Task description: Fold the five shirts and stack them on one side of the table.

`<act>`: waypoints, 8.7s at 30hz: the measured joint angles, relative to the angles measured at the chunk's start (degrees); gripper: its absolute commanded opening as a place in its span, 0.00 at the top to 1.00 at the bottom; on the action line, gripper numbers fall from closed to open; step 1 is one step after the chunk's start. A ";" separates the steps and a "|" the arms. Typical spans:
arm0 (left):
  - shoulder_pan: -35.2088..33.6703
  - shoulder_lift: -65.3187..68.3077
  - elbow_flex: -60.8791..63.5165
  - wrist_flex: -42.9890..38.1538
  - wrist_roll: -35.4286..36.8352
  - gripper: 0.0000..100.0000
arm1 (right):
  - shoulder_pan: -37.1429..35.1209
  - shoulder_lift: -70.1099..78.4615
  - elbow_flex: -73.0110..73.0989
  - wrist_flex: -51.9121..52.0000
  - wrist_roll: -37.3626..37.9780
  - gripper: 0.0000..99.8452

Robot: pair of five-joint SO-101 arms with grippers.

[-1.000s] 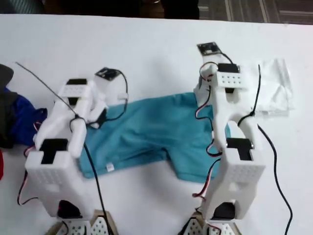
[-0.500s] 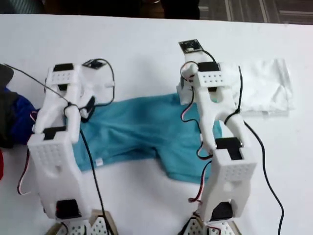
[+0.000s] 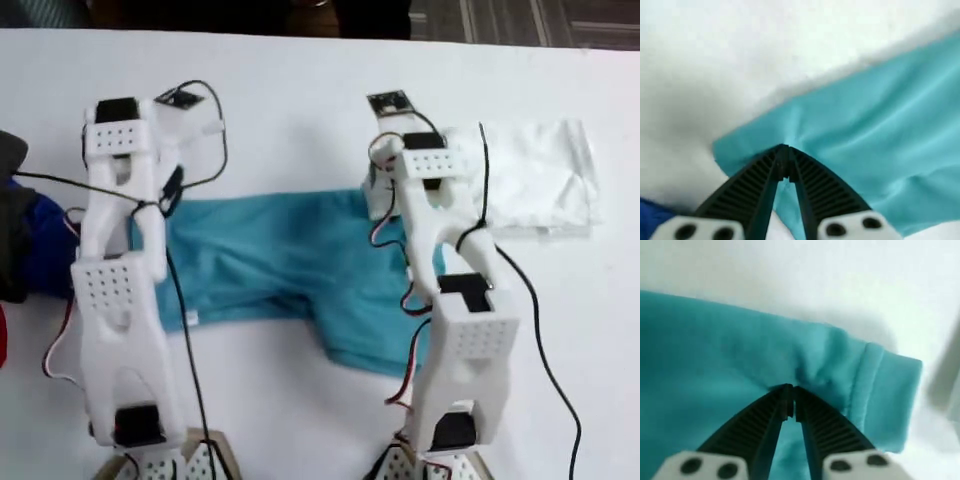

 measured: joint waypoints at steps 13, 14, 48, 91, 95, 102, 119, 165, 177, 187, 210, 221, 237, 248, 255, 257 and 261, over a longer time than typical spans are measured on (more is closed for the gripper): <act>3.34 -31.03 43.60 -10.55 -0.09 0.97 | 3.16 -6.68 0.00 5.80 0.00 0.98; 3.34 -33.23 48.70 -13.45 -0.53 0.97 | 2.90 -8.62 0.00 6.95 0.35 0.98; 0.09 -51.43 91.34 -46.33 -3.16 0.97 | -11.25 -39.21 59.16 -1.85 27.25 0.98; 0.09 -51.43 91.43 -46.77 -3.16 0.97 | -21.89 -63.30 76.75 -0.35 41.23 0.76; 0.09 -51.43 91.43 -46.77 -3.16 0.97 | -19.78 -63.30 77.80 -2.73 43.25 0.76; 0.09 -51.43 91.43 -46.77 -3.16 0.97 | -18.46 -63.30 78.33 -3.78 44.13 0.76; 0.09 -51.43 91.43 -46.77 -3.16 0.97 | -18.11 -64.44 80.79 -3.96 47.91 0.80; 0.09 -51.43 91.43 -46.77 -3.16 0.97 | -8.44 -40.00 36.75 12.22 48.26 0.98; 0.09 -51.43 91.43 -46.77 -3.16 0.97 | -7.74 -12.66 9.23 13.45 48.26 0.98; 0.09 -51.43 91.52 -46.77 -3.16 0.97 | -4.13 2.81 -14.33 20.40 38.59 0.80; 0.09 -51.43 91.69 -46.95 -3.16 0.97 | -14.42 -37.10 29.27 20.31 31.65 0.88; 0.09 -51.43 91.69 -46.95 -3.16 0.97 | -23.65 -41.23 53.98 11.08 31.65 0.82; 0.09 -51.43 91.69 -46.95 -3.16 0.97 | -24.18 -42.55 65.23 1.23 33.23 0.82; 0.09 -51.43 91.69 -46.95 -3.16 0.97 | -24.09 -39.65 65.49 -0.79 33.23 0.83; 0.09 -51.43 91.69 -46.95 -3.16 0.97 | -23.74 -36.84 64.79 -2.64 33.23 0.98; 0.09 -51.43 91.69 -46.95 -3.16 0.97 | -23.82 -36.48 64.70 -2.90 33.32 0.98; 0.09 -51.43 91.69 -46.95 -3.16 0.97 | -23.82 -36.22 64.26 -3.16 33.32 0.98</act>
